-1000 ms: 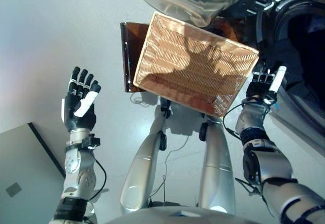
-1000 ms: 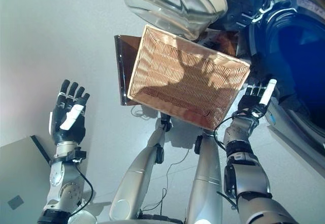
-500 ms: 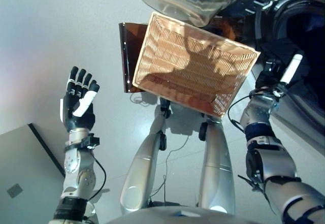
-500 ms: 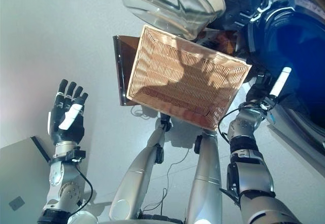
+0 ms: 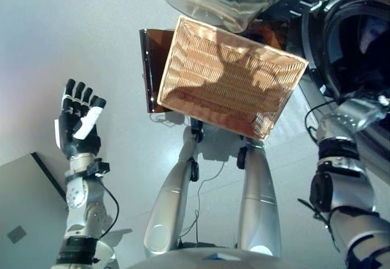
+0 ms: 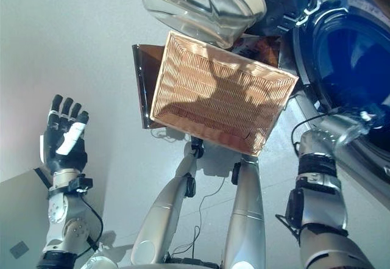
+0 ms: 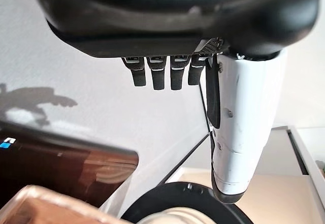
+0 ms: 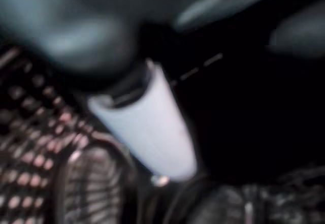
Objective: Pick up the clothes and place them into the washing machine
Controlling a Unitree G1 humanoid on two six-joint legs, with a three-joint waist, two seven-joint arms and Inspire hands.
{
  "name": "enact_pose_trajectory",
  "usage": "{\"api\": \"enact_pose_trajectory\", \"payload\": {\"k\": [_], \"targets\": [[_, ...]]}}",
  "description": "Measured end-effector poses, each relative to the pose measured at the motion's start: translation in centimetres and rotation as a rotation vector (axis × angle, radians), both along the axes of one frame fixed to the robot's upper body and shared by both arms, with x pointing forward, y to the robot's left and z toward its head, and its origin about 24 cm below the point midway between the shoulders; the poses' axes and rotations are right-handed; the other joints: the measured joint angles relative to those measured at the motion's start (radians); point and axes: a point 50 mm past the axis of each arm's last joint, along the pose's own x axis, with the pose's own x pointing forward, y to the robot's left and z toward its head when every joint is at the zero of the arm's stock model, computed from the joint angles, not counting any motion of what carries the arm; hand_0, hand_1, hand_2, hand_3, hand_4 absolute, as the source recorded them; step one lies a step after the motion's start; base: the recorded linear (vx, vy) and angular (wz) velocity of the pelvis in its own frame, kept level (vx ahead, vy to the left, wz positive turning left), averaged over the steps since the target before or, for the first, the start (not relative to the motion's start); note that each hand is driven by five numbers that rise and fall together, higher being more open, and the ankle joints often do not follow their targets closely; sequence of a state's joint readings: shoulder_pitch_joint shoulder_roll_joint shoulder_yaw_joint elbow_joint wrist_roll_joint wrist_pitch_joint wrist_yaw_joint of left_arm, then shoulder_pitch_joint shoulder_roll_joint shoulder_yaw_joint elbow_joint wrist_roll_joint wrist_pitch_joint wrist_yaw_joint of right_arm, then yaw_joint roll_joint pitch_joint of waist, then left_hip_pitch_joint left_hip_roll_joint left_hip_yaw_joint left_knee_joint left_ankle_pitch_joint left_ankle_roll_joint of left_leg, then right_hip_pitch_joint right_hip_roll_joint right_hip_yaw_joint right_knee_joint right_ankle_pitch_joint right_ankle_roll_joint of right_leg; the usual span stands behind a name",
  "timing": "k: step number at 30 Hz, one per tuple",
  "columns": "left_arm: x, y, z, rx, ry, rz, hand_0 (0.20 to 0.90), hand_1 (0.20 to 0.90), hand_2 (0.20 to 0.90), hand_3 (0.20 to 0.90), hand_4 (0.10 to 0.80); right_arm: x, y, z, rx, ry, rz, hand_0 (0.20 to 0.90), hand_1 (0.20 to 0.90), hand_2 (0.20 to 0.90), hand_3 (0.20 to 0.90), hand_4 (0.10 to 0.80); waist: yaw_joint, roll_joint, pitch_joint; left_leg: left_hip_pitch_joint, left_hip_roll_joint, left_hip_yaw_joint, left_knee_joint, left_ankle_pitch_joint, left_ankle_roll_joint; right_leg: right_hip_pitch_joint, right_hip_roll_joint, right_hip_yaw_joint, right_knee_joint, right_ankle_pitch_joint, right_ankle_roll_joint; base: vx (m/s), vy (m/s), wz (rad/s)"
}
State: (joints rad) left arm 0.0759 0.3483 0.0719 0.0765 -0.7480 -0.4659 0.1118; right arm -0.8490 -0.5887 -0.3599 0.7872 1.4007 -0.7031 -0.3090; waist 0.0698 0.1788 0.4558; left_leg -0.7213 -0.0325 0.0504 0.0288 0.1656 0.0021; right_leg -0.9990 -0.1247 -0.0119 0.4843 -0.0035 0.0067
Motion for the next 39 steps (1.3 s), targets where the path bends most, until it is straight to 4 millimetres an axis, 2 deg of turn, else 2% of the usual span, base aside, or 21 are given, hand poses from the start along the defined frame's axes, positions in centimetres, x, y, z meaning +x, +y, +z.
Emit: {"api": "enact_pose_trajectory", "payload": {"k": [6,8,9,10,11,16,30,32,35,39], "targets": [[0.0,0.4,0.4,0.029,-0.002,-0.003,0.900,0.900,0.900,0.900,0.800,-1.7,-2.0,5.3,0.000,-0.084,-0.127,0.200,0.200,0.200,0.200,0.300,-0.002,0.000,0.000,0.000,0.000,0.001,0.000,0.001,0.001,0.000,0.001,0.002,-0.004,0.004,0.001,0.008,0.006,-0.05],[0.0,0.4,0.4,0.029,-0.002,-0.003,0.900,0.900,0.900,0.900,0.800,-2.1,-2.4,6.1,-0.008,-0.090,-0.157,0.200,0.200,0.200,0.200,0.300,-0.001,0.000,0.000,0.000,0.000,0.002,-0.001,0.001,0.001,0.000,0.001,0.002,-0.006,0.004,0.001,0.005,0.009,-0.03],[0.0,0.4,0.4,0.029,-0.001,-0.003,0.900,0.900,0.900,0.900,0.800,-2.2,-2.4,6.1,-0.007,-0.083,-0.164,0.282,0.282,0.282,0.282,0.359,-0.001,0.000,0.000,0.000,0.000,0.002,-0.001,0.001,0.002,0.000,0.001,0.003,-0.007,0.004,0.001,0.003,0.019,-0.07],[0.0,0.4,0.4,0.029,-0.001,-0.003,0.900,0.900,0.900,0.900,0.800,-2.2,-2.4,5.9,0.008,-0.074,-0.169,0.669,0.669,0.669,0.669,0.635,0.000,0.000,0.000,0.000,0.000,0.003,-0.002,0.000,0.002,-0.001,0.002,0.004,-0.008,0.005,0.001,-0.002,0.010,-0.06],[0.0,0.4,0.3,0.029,-0.001,-0.002,0.900,0.900,0.900,0.900,0.800,-2.1,-2.3,5.7,0.022,-0.067,-0.169,0.900,0.900,0.900,0.900,0.800,0.000,0.000,0.000,0.000,0.000,0.005,-0.002,0.000,0.002,-0.001,0.003,0.006,-0.011,0.007,0.001,0.020,0.000,-0.03],[0.0,0.4,0.4,0.029,-0.001,0.004,0.900,0.900,0.900,0.900,0.800,-1.7,-1.6,5.5,0.039,-0.075,-0.152,0.900,0.900,0.900,0.900,0.800,-0.002,0.000,0.000,-0.001,-0.001,0.012,-0.004,-0.002,0.005,-0.002,0.006,0.015,-0.020,0.014,0.005,0.000,0.000,-0.01],[0.0,0.3,0.4,0.021,-0.002,0.012,0.900,0.900,0.900,0.900,0.800,-0.9,0.3,2.4,-0.011,-0.017,-0.104,0.900,0.900,0.900,0.900,0.800,0.001,0.000,0.000,-0.002,0.000,0.012,-0.004,-0.002,0.005,-0.002,0.007,0.015,-0.020,0.014,0.005,-0.014,0.003,0.02],[0.0,0.4,0.3,0.013,-0.003,0.012,0.900,0.900,0.900,0.900,0.800,-0.7,0.8,1.2,-0.035,0.022,-0.086,0.900,0.900,0.900,0.900,0.800,-0.001,0.000,0.000,-0.003,0.000,0.010,-0.005,-0.002,0.004,-0.002,0.007,0.013,-0.021,0.014,0.005,-0.031,0.007,0.06],[-0.1,0.3,0.4,0.015,-0.013,-0.001,0.900,0.900,0.900,0.900,0.800,-0.3,2.7,-0.6,-0.103,0.044,-0.018,0.900,0.900,0.900,0.900,0.800,-0.006,0.000,0.000,-0.003,0.001,0.007,-0.005,-0.002,0.004,0.000,0.007,0.009,-0.023,0.014,0.005,-0.009,0.004,0.02],[-0.1,0.2,0.5,0.019,-0.027,-0.005,0.900,0.900,0.900,0.900,0.800,0.4,4.8,-4.3,-0.144,0.165,0.087,0.900,0.900,0.900,0.900,0.800,-0.016,0.000,0.000,-0.003,0.001,0.002,-0.004,-0.002,0.004,0.006,0.005,0.001,-0.024,0.014,0.005,-0.011,0.005,0.02]]}}
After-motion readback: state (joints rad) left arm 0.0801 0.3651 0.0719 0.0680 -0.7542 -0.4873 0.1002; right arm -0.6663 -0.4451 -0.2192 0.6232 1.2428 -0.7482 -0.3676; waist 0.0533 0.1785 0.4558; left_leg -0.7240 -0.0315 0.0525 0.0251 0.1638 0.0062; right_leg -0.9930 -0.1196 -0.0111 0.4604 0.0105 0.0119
